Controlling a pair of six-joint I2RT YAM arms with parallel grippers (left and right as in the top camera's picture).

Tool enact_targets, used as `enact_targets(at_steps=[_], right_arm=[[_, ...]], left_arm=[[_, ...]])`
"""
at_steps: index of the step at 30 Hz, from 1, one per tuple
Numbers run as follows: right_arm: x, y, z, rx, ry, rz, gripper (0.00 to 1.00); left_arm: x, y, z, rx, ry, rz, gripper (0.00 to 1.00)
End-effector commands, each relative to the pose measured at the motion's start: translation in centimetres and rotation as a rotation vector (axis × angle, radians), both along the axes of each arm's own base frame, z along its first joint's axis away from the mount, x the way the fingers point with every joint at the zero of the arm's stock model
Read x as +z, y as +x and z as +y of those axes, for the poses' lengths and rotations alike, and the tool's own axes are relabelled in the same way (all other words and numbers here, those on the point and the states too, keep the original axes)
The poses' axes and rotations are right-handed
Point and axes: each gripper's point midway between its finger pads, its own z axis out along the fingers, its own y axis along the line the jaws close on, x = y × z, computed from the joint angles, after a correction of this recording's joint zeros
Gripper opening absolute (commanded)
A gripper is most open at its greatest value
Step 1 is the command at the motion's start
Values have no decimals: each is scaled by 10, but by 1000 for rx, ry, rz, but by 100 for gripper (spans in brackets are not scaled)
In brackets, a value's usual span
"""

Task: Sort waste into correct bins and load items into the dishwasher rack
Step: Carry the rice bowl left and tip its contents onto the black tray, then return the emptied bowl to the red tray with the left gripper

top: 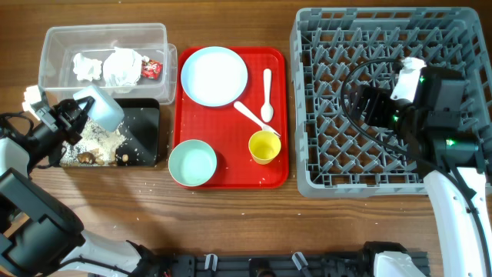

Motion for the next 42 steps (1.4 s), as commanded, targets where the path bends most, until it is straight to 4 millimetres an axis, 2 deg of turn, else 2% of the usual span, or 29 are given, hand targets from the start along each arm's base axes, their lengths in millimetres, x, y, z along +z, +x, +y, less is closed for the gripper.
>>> enact_targets(at_steps=[1, 4, 6, 14, 17, 19, 25, 30, 32, 35, 39, 42], right_arm=[[7, 4, -1, -5, -4, -12, 100], [6, 3, -1, -5, -5, -11, 100], [6, 3, -1, -5, -4, -11, 100], [5, 2, -1, -5, -4, -2, 100], [5, 2, -1, -5, -4, -2, 100], [5, 2, -1, -5, -4, -3, 100], [4, 1, -1, -5, -4, 3, 100], [4, 1, -1, -5, -4, 1, 100], [4, 2, -1, -5, -4, 0, 100], [4, 1, -1, -5, -4, 1, 100], [4, 1, -1, -4, -5, 0, 100], [4, 1, -1, -1, -9, 1, 100]], left_arm=[[5, -2, 1, -2, -88, 23, 4], [2, 0, 2, 2, -71, 33, 4], [-10, 1, 5, 23, -53, 111, 4], [-18, 1, 5, 51, -183, 297, 4], [-20, 2, 7, 58, -171, 301, 4], [-30, 3, 11, 84, -122, 339, 4], [-32, 0, 7, 83, -165, 386, 4], [-8, -2, 1, 30, -274, 310, 4], [-6, -1, 0, 26, -250, 290, 4], [6, 1, -13, -7, -196, 243, 4], [25, 10, -23, -24, 31, 83, 4], [49, 6, -30, -84, -52, 8, 4]])
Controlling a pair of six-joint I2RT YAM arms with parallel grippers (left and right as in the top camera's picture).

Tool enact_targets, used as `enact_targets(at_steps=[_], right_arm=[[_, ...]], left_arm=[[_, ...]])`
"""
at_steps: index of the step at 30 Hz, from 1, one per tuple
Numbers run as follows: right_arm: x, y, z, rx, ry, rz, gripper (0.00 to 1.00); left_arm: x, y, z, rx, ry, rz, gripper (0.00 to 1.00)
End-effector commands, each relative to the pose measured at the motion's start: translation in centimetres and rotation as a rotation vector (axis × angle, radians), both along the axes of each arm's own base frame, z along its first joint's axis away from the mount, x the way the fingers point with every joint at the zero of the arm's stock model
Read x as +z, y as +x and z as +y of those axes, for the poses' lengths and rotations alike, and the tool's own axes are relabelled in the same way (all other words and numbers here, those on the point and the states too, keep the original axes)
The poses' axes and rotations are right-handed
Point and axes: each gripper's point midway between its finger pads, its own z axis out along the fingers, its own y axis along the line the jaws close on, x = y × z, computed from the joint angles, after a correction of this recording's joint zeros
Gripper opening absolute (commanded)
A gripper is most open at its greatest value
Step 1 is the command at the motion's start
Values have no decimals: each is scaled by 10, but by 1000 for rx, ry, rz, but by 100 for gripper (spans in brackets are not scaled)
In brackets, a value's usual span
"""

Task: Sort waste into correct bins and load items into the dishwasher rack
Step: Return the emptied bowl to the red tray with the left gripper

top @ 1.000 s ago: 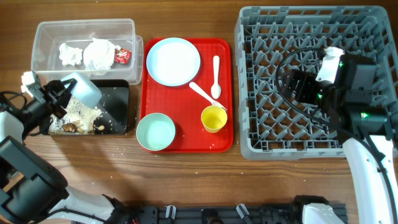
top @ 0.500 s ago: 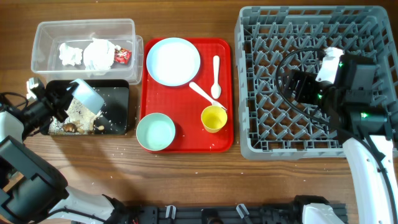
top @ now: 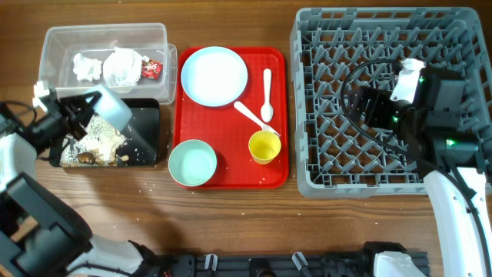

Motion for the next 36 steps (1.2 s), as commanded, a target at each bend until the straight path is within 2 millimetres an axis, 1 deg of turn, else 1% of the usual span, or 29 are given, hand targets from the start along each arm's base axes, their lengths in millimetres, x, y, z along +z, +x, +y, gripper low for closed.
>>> enact_targets(at_steps=[1, 2, 4, 6, 8, 10, 12, 13, 14, 15, 16, 17, 18, 20, 22, 23, 24, 25, 27, 29, 33, 36], right_arm=[[6, 4, -1, 1, -11, -14, 100], [6, 4, -1, 1, -11, -14, 100], [7, 4, -1, 1, -11, -16, 100], [7, 4, -1, 1, -11, -15, 100], [6, 4, -1, 1, -11, -14, 100], [6, 4, -1, 1, -10, -14, 100], [7, 4, -1, 1, -10, -15, 100], [7, 4, -1, 1, -10, -15, 100], [7, 4, -1, 1, -10, -15, 100], [7, 4, -1, 1, -10, -15, 100], [7, 4, -1, 0, -10, -15, 100], [7, 4, -1, 0, -10, -15, 100], [6, 4, -1, 0, -10, -14, 100], [6, 4, -1, 0, -10, -13, 100], [6, 4, -1, 0, -10, -13, 100], [6, 4, -1, 0, -10, -13, 100], [6, 4, -1, 0, -10, -13, 100], [6, 4, -1, 0, -10, -13, 100], [6, 4, -1, 0, -9, -13, 100], [6, 4, -1, -4, -5, -13, 100], [6, 4, -1, -5, -4, -12, 100], [6, 3, -1, -5, -4, -9, 100]], left_arm=[[37, -7, -11, -55, -62, -88, 4], [31, -5, -9, -33, -83, -18, 4], [19, 1, -3, 16, -47, 52, 4], [18, 1, -3, 18, -47, 58, 4], [20, 3, -8, 13, -26, 58, 4], [22, 6, -19, -1, 23, 58, 4], [26, 13, -40, -27, 107, 46, 4], [29, 17, -54, -44, 159, 33, 4], [37, 27, -87, -84, 282, -20, 4], [40, 34, -129, -149, 418, -108, 4], [37, 36, -148, -175, 484, -132, 4], [32, 37, -161, -190, 535, -140, 4], [20, 39, -179, -207, 623, -136, 4], [-9, 40, -204, -219, 786, -84, 4], [-35, 35, -217, -226, 948, -29, 4], [-50, 31, -219, -220, 1047, 18, 4], [-59, 28, -220, -218, 1101, 44, 4], [-72, 23, -221, -222, 1182, 80, 4], [-90, 16, -227, -261, 1266, 106, 4], [-107, 9, -240, -343, 1304, 99, 4], [-129, 4, -248, -388, 1338, 127, 4], [-137, 2, -250, -406, 1343, 142, 4]])
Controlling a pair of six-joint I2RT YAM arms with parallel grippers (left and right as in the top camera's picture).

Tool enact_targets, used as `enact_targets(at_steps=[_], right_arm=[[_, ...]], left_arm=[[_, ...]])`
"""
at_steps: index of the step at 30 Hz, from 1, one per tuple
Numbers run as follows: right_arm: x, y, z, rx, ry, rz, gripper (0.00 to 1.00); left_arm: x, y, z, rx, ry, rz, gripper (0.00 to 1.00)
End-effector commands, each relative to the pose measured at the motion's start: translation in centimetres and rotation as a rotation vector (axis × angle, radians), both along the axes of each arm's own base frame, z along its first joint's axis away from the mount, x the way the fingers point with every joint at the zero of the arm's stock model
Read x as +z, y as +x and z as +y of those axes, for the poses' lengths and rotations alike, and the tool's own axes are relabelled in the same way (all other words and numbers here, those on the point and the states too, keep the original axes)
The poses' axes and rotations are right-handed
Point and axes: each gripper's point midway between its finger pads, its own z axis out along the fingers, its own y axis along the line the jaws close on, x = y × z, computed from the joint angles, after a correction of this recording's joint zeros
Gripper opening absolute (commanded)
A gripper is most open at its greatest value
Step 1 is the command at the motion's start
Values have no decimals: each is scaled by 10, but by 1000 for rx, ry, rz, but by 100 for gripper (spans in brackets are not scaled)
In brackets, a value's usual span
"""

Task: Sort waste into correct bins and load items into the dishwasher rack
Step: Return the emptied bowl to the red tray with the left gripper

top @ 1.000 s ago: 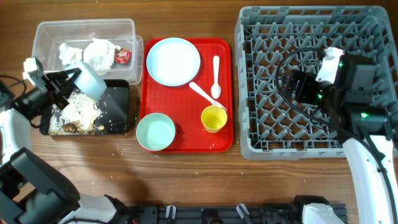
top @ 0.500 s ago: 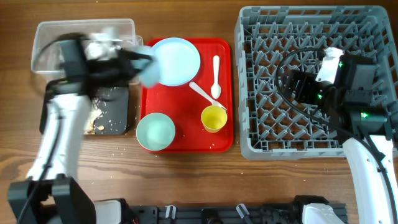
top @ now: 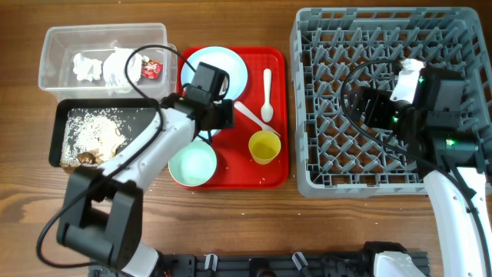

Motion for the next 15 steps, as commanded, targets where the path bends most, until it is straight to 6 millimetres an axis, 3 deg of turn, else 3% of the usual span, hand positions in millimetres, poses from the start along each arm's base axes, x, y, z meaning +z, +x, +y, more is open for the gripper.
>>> enact_targets(at_steps=[1, 7, 13, 15], right_arm=[[7, 4, -1, -5, -4, -13, 100], [7, 4, -1, -5, -5, -13, 100], [7, 4, -1, -5, -5, -15, 100], [7, 4, -1, -5, -5, -16, 100]], left_arm=[[-9, 2, 9, -4, 75, -7, 6], [1, -1, -2, -32, 19, 8, 40], [55, -8, -35, -234, -125, -26, 58], [64, -11, -41, -256, -161, -28, 66]])
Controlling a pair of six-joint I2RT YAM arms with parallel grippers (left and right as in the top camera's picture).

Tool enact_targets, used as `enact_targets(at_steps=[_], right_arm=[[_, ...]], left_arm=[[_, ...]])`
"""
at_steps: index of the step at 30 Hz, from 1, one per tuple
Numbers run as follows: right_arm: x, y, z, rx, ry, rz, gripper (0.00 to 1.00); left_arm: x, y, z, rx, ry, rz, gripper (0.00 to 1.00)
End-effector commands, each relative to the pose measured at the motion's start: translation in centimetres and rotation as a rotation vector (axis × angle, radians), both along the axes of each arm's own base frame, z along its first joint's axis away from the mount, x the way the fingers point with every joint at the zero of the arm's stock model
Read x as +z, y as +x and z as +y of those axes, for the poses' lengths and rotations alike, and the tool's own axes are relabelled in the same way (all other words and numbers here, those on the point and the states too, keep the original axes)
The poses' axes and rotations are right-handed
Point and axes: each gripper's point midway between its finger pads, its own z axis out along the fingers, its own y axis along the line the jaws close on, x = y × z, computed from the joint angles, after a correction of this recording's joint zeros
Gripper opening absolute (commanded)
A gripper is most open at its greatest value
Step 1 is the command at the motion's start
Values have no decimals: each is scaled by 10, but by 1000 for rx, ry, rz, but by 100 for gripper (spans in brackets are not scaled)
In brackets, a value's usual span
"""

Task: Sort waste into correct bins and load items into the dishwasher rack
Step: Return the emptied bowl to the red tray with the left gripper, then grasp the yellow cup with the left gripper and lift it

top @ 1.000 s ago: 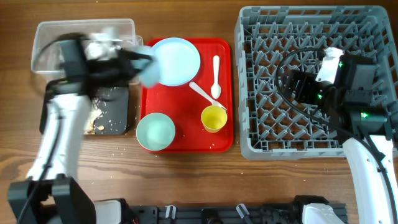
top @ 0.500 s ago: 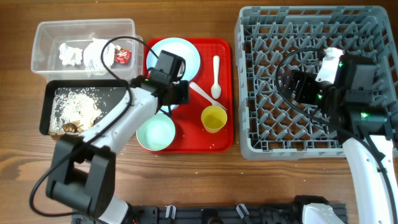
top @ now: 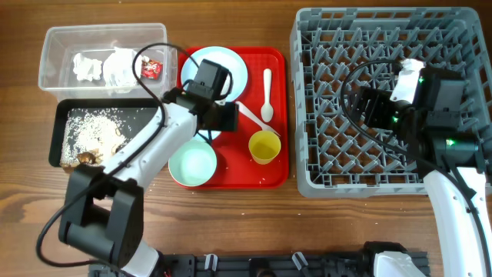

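My left gripper hangs over the red tray, between the white plate and the green bowl. It seems shut on the pale blue cup; only a pale edge shows beneath the fingers. Two white spoons and a yellow cup also lie on the tray. The grey dishwasher rack stands at the right. My right gripper hovers over its middle, open and holding nothing.
A clear bin at the back left holds crumpled tissues and a red wrapper. In front of it, a black tray carries scattered rice and food scraps. Crumbs dot the wood by the tray. A black cable arcs over the rack.
My left gripper has shifted a little to the right over the red tray. The right arm, the dishes and the bins are as they were.
At first my left gripper held the pale blue cup tilted over the black tray at the far left, and held it there at the second moment too. Then the arm was over the red tray beside the plate, the cup hidden, and now slightly further right.
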Motion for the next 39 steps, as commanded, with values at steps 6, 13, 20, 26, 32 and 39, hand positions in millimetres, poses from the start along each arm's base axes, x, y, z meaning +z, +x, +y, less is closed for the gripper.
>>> enact_targets(at_steps=[6, 13, 20, 26, 32, 39], right_arm=[[7, 4, -1, -5, -5, -17, 100], [7, 4, -1, -18, 9, -10, 100], [6, 3, -1, -18, 8, -7, 100], [8, 2, 8, 19, 45, -11, 100], [17, -2, 37, 143, 174, -23, 100], [35, -11, 86, 398, 412, -76, 100]], left_arm=[[35, -26, -45, -229, -137, 4, 70], [-6, -52, -54, -283, 9, 101, 70], [-35, -57, -51, -255, 47, 185, 46], [-26, -46, -55, -214, -5, 161, 4], [26, -40, -56, -207, -293, 173, 4], [116, -36, -53, -276, -790, 172, 4]])
